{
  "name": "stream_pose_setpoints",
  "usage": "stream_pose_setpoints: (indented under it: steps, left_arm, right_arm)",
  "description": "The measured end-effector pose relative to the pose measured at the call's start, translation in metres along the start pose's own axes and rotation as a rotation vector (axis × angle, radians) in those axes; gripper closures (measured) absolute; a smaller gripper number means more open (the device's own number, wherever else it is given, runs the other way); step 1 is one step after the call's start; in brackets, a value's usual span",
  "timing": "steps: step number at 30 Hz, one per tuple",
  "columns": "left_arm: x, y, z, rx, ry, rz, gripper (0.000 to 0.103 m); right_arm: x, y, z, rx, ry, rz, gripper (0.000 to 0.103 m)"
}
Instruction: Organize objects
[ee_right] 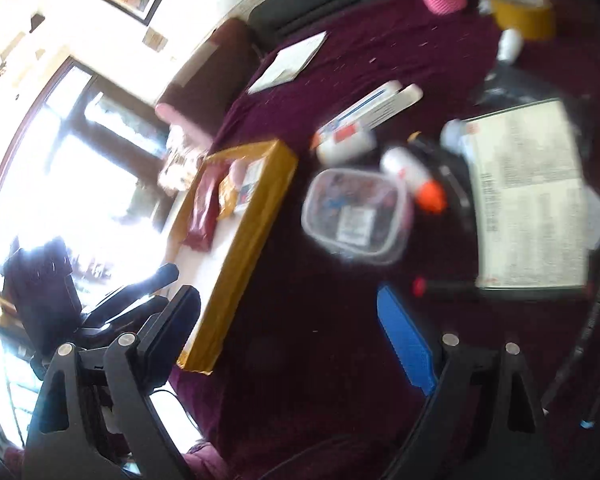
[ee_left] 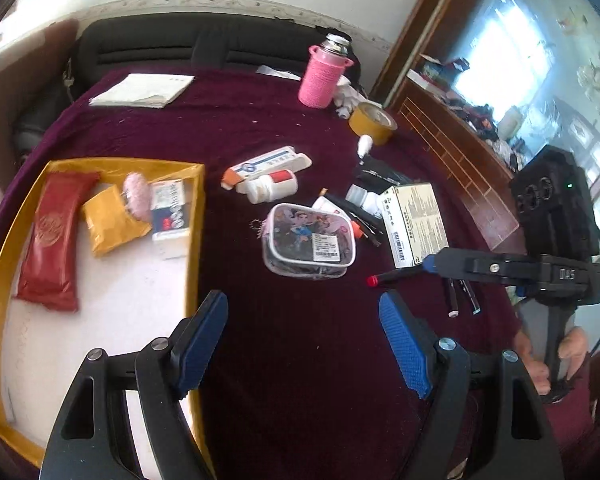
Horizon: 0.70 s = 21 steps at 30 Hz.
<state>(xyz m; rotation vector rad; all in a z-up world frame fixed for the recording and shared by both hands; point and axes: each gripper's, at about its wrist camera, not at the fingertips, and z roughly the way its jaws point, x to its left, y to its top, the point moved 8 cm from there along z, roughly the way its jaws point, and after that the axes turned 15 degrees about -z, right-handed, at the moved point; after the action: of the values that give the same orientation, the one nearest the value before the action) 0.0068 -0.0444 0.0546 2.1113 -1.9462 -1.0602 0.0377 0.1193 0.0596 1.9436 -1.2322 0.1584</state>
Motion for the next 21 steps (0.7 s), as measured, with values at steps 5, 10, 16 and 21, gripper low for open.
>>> stream_pose_setpoints:
  steps: [5, 10, 16, 21]
  left_arm:
    - [-0.040, 0.046, 0.073, 0.072, -0.009, 0.084, 0.030]
    - [-0.036, 0.067, 0.144, 0.165, 0.035, 0.090, 0.030]
    - [-0.038, 0.013, 0.148, 0.359, -0.042, 0.158, 0.031]
    - [-0.056, -0.038, 0.110, 0.381, -0.065, 0.320, 0.030]
  right_arm:
    - [-0.036, -0.017, -0.049, -0.107, -0.045, 0.125, 0.012]
    - [-0.046, -0.035, -0.065, -0.143, -0.037, 0.180, 0.012]
    - [-0.061, -0.049, -0.066, -0.140, -0.060, 0.175, 0.012]
    - [-0.066, -0.054, -0.066, -0.144, -0.071, 0.158, 0.012]
